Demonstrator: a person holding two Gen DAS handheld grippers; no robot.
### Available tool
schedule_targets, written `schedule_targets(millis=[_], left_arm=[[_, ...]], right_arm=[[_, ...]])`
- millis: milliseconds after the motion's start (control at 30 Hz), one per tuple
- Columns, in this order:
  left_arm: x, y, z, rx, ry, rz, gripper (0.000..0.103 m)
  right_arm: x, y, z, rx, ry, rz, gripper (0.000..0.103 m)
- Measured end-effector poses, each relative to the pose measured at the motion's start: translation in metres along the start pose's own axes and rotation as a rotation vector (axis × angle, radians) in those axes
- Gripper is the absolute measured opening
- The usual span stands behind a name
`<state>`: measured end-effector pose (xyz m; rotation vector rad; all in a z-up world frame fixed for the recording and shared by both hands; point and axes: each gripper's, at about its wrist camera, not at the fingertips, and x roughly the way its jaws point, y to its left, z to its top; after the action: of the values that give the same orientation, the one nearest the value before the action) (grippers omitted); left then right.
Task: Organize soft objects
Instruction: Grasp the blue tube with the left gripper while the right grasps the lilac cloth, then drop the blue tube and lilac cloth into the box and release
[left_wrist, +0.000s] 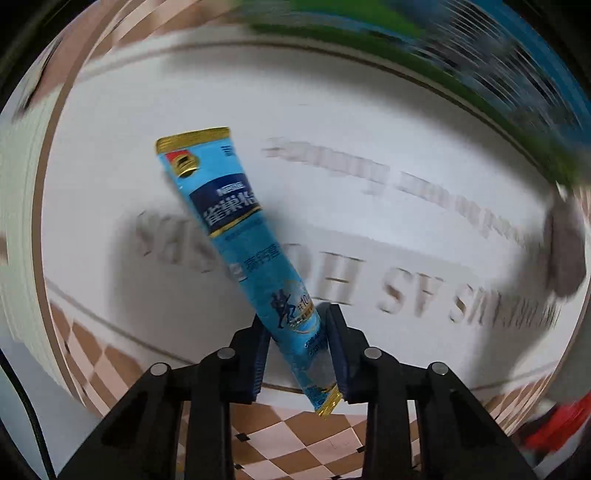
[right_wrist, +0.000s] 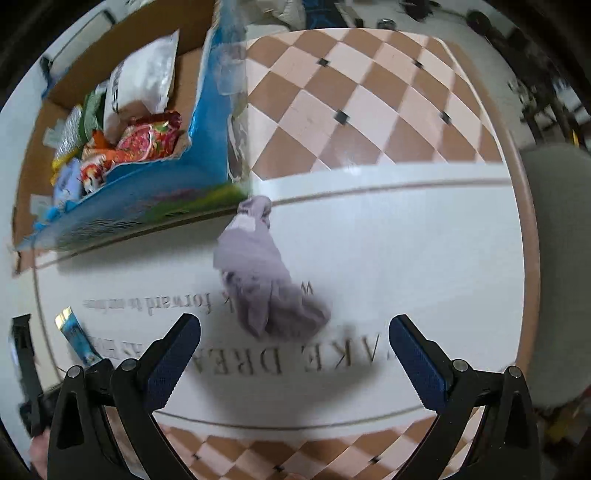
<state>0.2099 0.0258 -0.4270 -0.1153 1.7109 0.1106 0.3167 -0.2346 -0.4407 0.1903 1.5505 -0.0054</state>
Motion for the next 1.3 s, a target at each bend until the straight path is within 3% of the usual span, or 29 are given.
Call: schedule_targets(millis=[267, 300, 367, 400, 433, 700, 800, 900, 1133, 1300], left_arm=[[-0.004, -0.033, -0.010, 0.118, -0.032, -0.010, 0.018], [-0.005, -0.035, -0.012, 0.123, -0.034, -0.018, 0.017], [-0.009, -0.032, -0.016, 0.132, -0.038, -0.030, 0.017], [-0.012, -0.033, -0.019, 0.136, -0.043, -0.038, 0.017], [-0.017, -0.035, -0.025, 0.145, -0.053, -0.047, 0.017], [-0.055, -0.060, -0.074, 0.231, -0.117, -0.109, 0.017], [-0.075, -0.076, -0.078, 0.248, -0.137, -0.135, 0.017], [-0.103, -0.063, -0.076, 0.281, -0.181, -0.167, 0.017], [-0.177, -0.083, -0.034, 0.346, -0.279, -0.262, 0.017], [-0.224, -0.106, 0.038, 0.407, -0.344, -0.264, 0.017]], right_arm=[[0.040, 0.032, 0.022, -0.124, 0.054, -0.025, 0.101], [0.047, 0.035, 0.022, -0.131, 0.072, -0.030, 0.095], [0.058, 0.039, 0.021, -0.144, 0.110, -0.047, 0.072], [0.062, 0.041, 0.019, -0.149, 0.119, -0.062, 0.047], [0.062, 0.040, 0.016, -0.147, 0.115, -0.072, 0.037], [0.055, 0.038, -0.022, -0.172, 0.154, -0.017, 0.032], [0.045, 0.036, -0.037, -0.165, 0.159, 0.036, 0.031], [0.027, 0.033, -0.049, -0.140, 0.143, 0.108, 0.031], [-0.053, 0.028, -0.049, -0.093, 0.024, 0.269, 0.031], [-0.115, 0.054, -0.013, -0.075, -0.080, 0.344, 0.031]])
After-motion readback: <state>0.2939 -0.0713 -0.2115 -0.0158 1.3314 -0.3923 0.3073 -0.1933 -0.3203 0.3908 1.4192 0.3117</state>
